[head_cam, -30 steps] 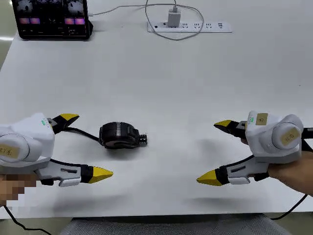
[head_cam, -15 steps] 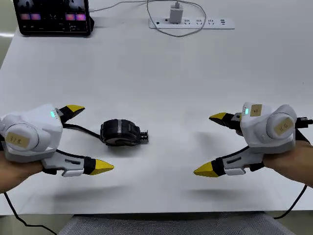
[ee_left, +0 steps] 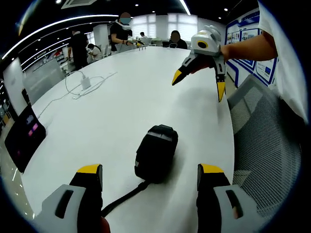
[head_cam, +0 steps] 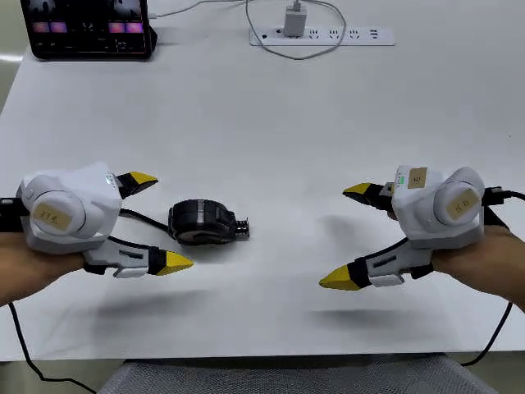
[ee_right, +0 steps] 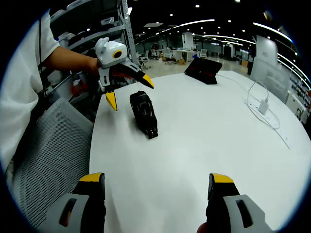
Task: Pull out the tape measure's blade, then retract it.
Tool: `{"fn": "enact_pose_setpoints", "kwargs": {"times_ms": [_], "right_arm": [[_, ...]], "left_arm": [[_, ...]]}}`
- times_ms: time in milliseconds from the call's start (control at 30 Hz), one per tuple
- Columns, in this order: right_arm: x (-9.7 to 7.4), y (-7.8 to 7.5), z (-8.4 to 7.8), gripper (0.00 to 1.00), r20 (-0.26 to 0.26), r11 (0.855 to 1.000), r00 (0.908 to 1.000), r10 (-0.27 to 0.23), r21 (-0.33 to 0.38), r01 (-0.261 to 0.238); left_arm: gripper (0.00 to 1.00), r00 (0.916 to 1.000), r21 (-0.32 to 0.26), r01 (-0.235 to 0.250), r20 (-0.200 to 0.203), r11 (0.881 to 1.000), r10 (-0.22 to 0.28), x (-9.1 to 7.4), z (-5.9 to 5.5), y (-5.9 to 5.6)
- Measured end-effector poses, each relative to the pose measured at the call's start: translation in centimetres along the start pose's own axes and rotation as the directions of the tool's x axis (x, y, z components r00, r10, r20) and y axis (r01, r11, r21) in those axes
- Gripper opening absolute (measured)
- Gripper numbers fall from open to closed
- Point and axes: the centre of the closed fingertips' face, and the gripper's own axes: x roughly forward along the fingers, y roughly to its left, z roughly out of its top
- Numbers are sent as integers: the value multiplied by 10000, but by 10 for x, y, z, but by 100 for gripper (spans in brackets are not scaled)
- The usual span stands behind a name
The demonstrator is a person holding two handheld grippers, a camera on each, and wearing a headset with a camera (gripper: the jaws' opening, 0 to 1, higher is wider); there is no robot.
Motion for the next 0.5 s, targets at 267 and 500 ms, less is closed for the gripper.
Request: {"fn": "enact_pose_setpoints", "kwargs": {"times_ms": [267, 500], "right_arm": [[1, -2, -1, 86, -63, 10000, 10000, 7, -64, -8], [2, -4, 1, 86, -59, 10000, 10000, -3, -81, 2]], "left_arm": [[71, 9990, 300, 284, -350, 9991, -273, 5, -1, 1], [68, 9962, 545, 496, -743, 9973, -455, 10, -3, 1]]}}
